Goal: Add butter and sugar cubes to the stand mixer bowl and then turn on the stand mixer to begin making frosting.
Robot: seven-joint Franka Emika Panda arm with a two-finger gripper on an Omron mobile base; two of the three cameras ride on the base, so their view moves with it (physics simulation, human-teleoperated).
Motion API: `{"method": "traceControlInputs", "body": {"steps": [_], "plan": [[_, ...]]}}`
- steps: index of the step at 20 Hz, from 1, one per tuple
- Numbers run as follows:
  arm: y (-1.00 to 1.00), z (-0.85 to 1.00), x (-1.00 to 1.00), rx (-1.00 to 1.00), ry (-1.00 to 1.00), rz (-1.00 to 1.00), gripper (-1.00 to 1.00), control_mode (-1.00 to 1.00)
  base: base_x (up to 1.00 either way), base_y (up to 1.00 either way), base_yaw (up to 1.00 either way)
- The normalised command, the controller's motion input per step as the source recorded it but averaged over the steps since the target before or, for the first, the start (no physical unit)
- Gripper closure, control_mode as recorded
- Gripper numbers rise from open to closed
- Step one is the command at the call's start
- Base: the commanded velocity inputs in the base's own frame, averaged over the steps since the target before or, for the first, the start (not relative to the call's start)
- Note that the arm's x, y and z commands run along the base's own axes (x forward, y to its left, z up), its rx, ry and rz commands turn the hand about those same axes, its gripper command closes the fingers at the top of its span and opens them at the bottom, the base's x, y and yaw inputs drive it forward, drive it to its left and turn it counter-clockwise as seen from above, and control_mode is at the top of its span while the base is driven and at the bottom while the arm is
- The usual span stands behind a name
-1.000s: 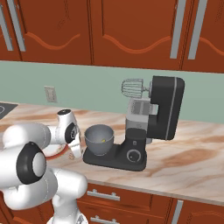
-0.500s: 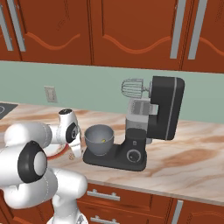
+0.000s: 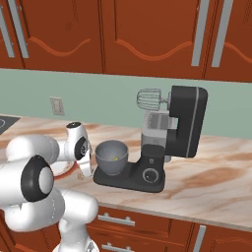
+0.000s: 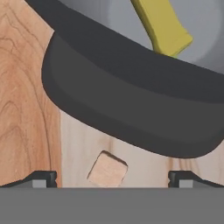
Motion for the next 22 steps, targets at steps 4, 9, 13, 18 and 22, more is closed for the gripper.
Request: {"method": "traceControlInputs", "body": {"steps": [4,9,13,18,22], "plan": [[0.0,-0.25,0.0,0.0,-0.02,-0.05,-1.0,-1.0,0.0,0.0,0.0],[0.0,-0.22,0.0,0.02,0.0,-0.04,-1.0,-1.0,0.0,0.0,0.0],[0.0,-0.21,-0.06,0.05,0.0,-0.01,-1.0,-1.0,0.0,0.0,0.0],[0.02,-0.17,-0.18,0.05,0.0,-0.01,-1.0,-1.0,0.0,0.0,0.0],[0.13,-0.12,-0.23,0.0,-0.01,-0.06,-1.0,-1.0,0.0,0.0,0.0]]}}
